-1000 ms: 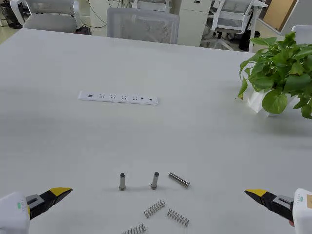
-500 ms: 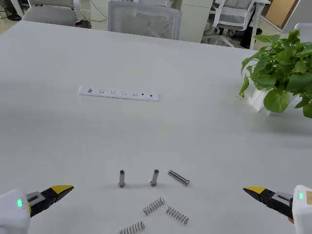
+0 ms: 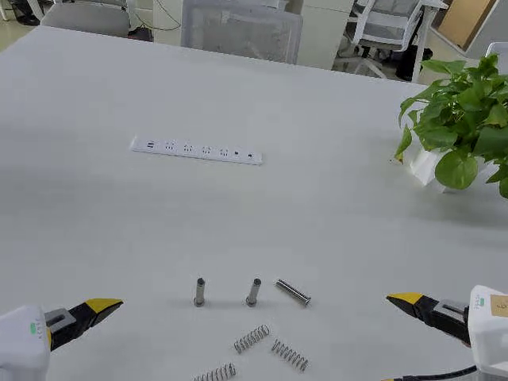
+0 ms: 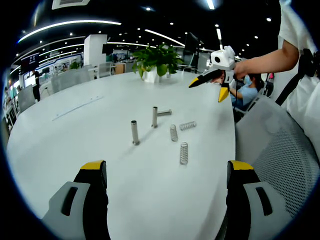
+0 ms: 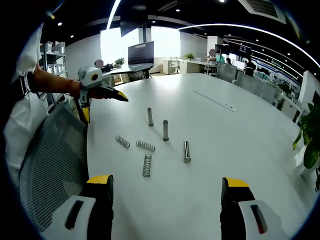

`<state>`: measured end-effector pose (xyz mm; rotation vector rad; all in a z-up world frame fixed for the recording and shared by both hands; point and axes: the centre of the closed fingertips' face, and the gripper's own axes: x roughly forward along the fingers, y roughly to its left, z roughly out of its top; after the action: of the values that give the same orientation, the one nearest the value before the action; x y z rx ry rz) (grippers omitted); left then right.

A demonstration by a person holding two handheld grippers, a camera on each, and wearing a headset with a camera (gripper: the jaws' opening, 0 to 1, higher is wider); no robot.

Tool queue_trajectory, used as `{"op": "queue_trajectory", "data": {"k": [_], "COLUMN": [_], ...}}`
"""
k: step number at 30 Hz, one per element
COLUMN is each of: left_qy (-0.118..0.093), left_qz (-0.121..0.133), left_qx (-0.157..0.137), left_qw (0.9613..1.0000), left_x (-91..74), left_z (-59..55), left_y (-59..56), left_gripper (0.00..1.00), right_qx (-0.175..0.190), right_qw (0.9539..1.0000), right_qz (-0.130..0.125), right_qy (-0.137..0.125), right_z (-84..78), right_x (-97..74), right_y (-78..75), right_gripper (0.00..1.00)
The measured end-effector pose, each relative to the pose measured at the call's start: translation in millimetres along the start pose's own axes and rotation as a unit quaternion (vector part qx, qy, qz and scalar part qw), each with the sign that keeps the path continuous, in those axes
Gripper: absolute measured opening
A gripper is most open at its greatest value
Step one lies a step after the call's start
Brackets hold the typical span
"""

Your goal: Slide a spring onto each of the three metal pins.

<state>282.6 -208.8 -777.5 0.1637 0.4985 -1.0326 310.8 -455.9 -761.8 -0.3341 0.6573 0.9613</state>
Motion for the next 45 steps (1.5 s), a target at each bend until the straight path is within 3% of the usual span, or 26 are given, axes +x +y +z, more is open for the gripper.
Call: {"op": "queue_trajectory", "data": {"k": [10, 16, 31, 38, 45], "left_qy": [-0.004, -0.004, -0.016, -0.022, -0.025], "left_qz": [-0.002, -0.001, -0.002, -0.004, -0.006], "left_qx": [-0.006, -0.009, -0.016, -0.023, -0.03], "left_qw": [1.0, 1.0, 0.9997, 0.9995, 0.9992], "left_x": [1.6, 2.1, 3.3, 4.5, 7.4], "left_z": [-1.4, -3.1, 1.9, 3.3, 2.6], "left_y": [1.3, 3.3, 8.8, 9.2, 9.0], "left_gripper": [0.99, 0.99, 0.99, 0.99, 0.99], "right_qx": [0.001, -0.001, -0.004, 0.006, 0.01], "right_qw": [0.9998, 0.9991, 0.9928, 0.9901, 0.9838], "right_qz": [0.02, 0.034, 0.044, 0.047, 0.054], "right_qy": [0.0, 0.026, 0.112, 0.132, 0.171], "right_z": [38.1, 48.9, 45.2, 44.5, 36.8], "right_x": [23.3, 43.6, 88.1, 104.3, 120.6], "right_y": [-11.5, -16.9, -31.5, -40.4, -43.1], "right_gripper": [0.79, 0.69, 0.49, 0.38, 0.3]}}
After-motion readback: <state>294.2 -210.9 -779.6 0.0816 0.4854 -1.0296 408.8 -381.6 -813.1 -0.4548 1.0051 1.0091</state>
